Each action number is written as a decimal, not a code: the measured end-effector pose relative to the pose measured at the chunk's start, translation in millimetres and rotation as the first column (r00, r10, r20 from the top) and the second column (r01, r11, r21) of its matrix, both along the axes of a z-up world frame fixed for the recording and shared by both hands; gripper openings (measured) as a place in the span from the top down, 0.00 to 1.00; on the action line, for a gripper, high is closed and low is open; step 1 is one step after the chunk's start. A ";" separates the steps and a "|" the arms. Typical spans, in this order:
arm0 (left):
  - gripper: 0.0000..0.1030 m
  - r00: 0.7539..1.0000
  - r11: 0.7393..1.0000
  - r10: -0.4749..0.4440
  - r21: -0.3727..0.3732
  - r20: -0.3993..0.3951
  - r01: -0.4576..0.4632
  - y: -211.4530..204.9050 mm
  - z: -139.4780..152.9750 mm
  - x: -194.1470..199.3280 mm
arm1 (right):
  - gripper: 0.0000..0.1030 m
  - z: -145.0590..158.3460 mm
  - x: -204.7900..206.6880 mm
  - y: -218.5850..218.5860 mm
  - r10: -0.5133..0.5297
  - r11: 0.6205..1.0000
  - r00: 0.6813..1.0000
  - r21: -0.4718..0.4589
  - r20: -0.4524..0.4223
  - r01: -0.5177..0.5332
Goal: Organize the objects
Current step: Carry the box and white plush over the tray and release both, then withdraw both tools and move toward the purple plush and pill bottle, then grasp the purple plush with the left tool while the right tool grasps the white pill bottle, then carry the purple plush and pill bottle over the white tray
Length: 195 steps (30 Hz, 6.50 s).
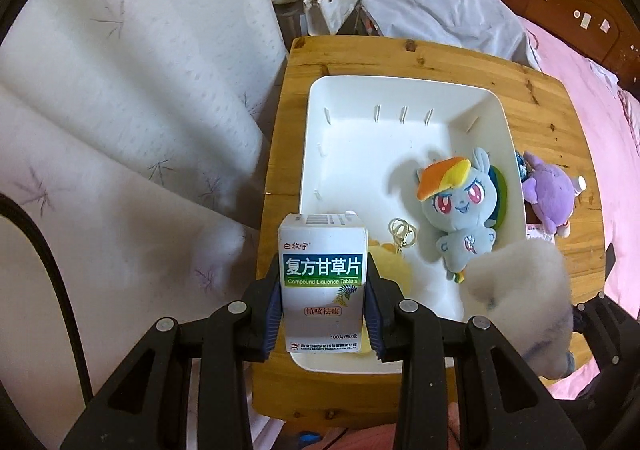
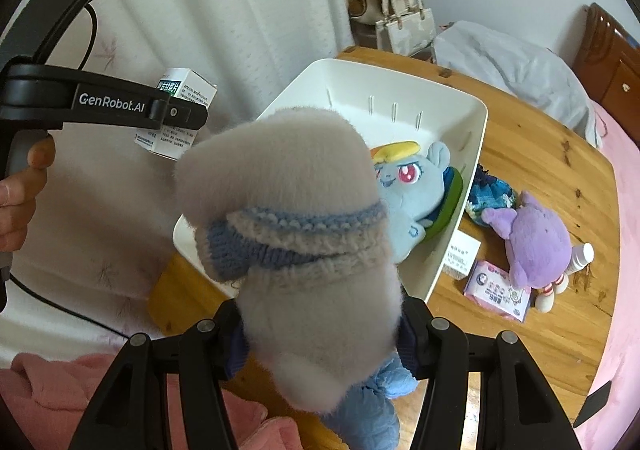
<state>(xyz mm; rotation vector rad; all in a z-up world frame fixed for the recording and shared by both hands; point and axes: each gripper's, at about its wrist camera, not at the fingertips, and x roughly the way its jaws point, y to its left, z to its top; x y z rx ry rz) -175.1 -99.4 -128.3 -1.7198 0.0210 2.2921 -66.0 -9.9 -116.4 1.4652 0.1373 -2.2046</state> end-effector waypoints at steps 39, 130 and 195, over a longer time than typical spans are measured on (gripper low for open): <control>0.34 0.999 0.999 -0.032 0.037 -0.038 0.033 24.9 22.6 -16.9 | 0.21 19.7 13.7 36.1 -0.193 0.978 0.961 -0.115 -0.199 0.173; 0.20 0.850 0.893 0.154 0.297 0.505 -0.338 303.3 -73.3 -32.0 | 0.27 -114.6 -111.4 288.2 -0.145 0.984 0.977 -0.122 -0.156 0.127; 0.31 0.963 0.956 0.165 0.205 0.213 -0.209 217.0 68.1 -22.3 | 0.68 -28.4 -72.0 217.8 -0.178 0.984 0.939 -0.055 -0.294 0.169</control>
